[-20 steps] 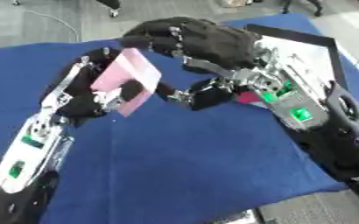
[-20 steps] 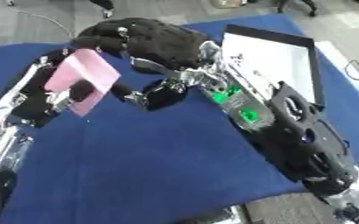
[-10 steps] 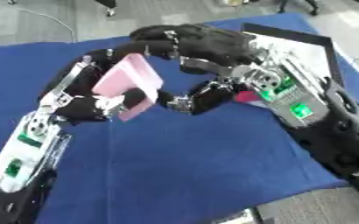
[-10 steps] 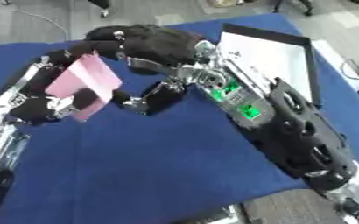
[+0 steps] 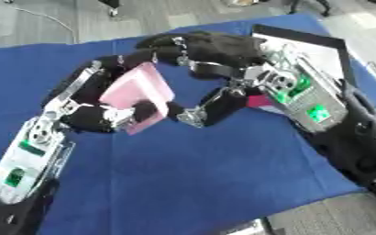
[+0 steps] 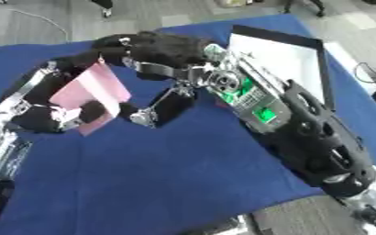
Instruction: Pick up the objects with one hand, pass them to the other hand, and then place them into the box on the other side of the table.
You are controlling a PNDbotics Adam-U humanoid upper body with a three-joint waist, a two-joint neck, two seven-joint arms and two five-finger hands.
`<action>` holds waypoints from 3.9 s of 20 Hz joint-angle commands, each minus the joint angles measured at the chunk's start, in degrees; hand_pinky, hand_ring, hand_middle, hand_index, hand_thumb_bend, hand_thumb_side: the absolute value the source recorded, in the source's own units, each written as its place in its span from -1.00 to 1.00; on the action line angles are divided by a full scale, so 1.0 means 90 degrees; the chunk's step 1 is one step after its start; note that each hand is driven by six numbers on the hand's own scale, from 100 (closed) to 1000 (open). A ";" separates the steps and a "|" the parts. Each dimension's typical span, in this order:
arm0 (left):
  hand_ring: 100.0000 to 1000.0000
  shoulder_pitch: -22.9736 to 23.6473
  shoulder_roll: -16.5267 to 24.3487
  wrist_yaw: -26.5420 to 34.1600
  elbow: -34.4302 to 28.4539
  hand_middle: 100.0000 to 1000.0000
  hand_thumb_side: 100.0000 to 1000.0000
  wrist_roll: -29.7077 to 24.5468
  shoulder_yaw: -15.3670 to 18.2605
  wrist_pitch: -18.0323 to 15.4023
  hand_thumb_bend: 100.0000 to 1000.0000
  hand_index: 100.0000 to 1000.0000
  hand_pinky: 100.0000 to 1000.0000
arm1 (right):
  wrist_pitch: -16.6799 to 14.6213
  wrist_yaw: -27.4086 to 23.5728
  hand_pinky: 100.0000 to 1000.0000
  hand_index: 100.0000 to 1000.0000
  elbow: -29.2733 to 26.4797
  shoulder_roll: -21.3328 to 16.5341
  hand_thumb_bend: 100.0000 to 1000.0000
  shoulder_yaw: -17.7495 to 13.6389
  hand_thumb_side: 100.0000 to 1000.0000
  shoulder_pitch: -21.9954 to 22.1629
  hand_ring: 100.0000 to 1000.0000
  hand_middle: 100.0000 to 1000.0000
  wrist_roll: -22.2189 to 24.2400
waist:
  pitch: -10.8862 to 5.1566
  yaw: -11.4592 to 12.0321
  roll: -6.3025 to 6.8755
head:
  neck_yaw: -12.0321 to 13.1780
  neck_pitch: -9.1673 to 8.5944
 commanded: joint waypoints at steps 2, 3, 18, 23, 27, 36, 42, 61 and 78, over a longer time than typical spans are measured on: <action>-0.40 -0.0184 -0.0120 -0.0015 -0.0256 -0.48 -0.73 -0.0094 -0.0285 0.0010 -0.43 -0.06 0.00 | -0.0002 -0.0128 0.53 0.80 -0.0137 0.0080 -1.00 0.0023 -0.78 -0.0149 0.87 0.30 0.0002 | 0.0035 -0.0013 -0.0091 | -0.0015 -0.0016; -0.40 -0.0200 -0.0125 -0.0003 -0.0257 -0.48 -0.73 -0.0132 -0.0302 0.0021 -0.43 -0.06 0.00 | -0.0009 -0.0086 0.59 0.84 -0.0137 0.0072 -1.00 -0.0021 -0.78 -0.0168 0.86 0.34 -0.0050 | 0.0036 -0.0026 -0.0089 | -0.0010 -0.0016; -0.40 -0.0274 -0.0196 0.0146 -0.0239 -0.48 -0.73 0.0023 -0.0187 0.0053 -0.44 -0.06 0.00 | -0.0806 0.1362 1.00 0.96 -0.0137 0.0014 -1.00 -0.0194 -0.40 -0.0312 0.80 0.72 0.0501 | 0.0022 -0.0065 -0.0085 | 0.0000 -0.0016; -0.39 -0.0279 -0.0206 0.0214 -0.0191 -0.47 -0.73 0.0108 -0.0092 0.0024 -0.44 -0.05 0.00 | -0.0882 0.1859 1.00 0.93 -0.0137 -0.0055 -1.00 -0.0112 -0.11 -0.0311 0.78 0.82 0.0520 | 0.0029 -0.0077 -0.0105 | 0.0006 -0.0016; -0.38 -0.0288 -0.0227 0.0324 -0.0125 -0.46 -0.73 0.0227 -0.0010 -0.0023 -0.44 -0.04 0.01 | -0.0910 0.2261 1.00 0.92 -0.0137 -0.0048 -1.00 -0.0099 -0.13 -0.0320 0.78 0.82 0.0876 | 0.0038 -0.0082 -0.0103 | -0.0016 -0.0016; -0.35 -0.0296 -0.0231 0.0423 -0.0166 -0.43 -0.69 0.0292 -0.0043 -0.0019 -0.41 -0.02 0.03 | -0.0971 0.2590 1.00 0.79 -0.0137 0.0013 -1.00 -0.0102 -0.07 -0.0309 0.71 0.73 0.0511 | 0.0051 -0.0092 -0.0089 | -0.0077 -0.0016; -0.32 -0.0294 -0.0230 0.0426 -0.0212 -0.41 -0.66 0.0255 -0.0009 -0.0029 -0.34 0.01 0.05 | -0.1039 0.2915 1.00 0.79 -0.0137 -0.0007 -0.92 -0.0068 0.12 -0.0309 0.71 0.75 0.0850 | 0.0046 -0.0090 -0.0092 | -0.0097 -0.0016; -0.21 -0.0347 -0.0256 0.0274 -0.0060 -0.26 -0.47 -0.0145 -0.0089 -0.0113 0.38 0.20 0.14 | -0.0732 0.2566 0.90 -0.41 -0.0137 0.0134 -1.00 -0.0458 -0.74 -0.0373 0.33 0.00 -0.0673 | 0.0048 -0.0126 -0.0072 | -0.0150 -0.0016; -0.15 -0.0280 -0.0257 -0.0287 0.0467 -0.18 -0.08 -0.0163 0.0132 -0.0280 0.89 0.29 0.17 | -0.0067 0.2830 0.51 -0.48 -0.0137 0.0117 -1.00 -0.0556 -0.88 -0.0159 0.30 0.02 -0.2366 | 0.0044 -0.0185 -0.0040 | -0.0199 -0.0016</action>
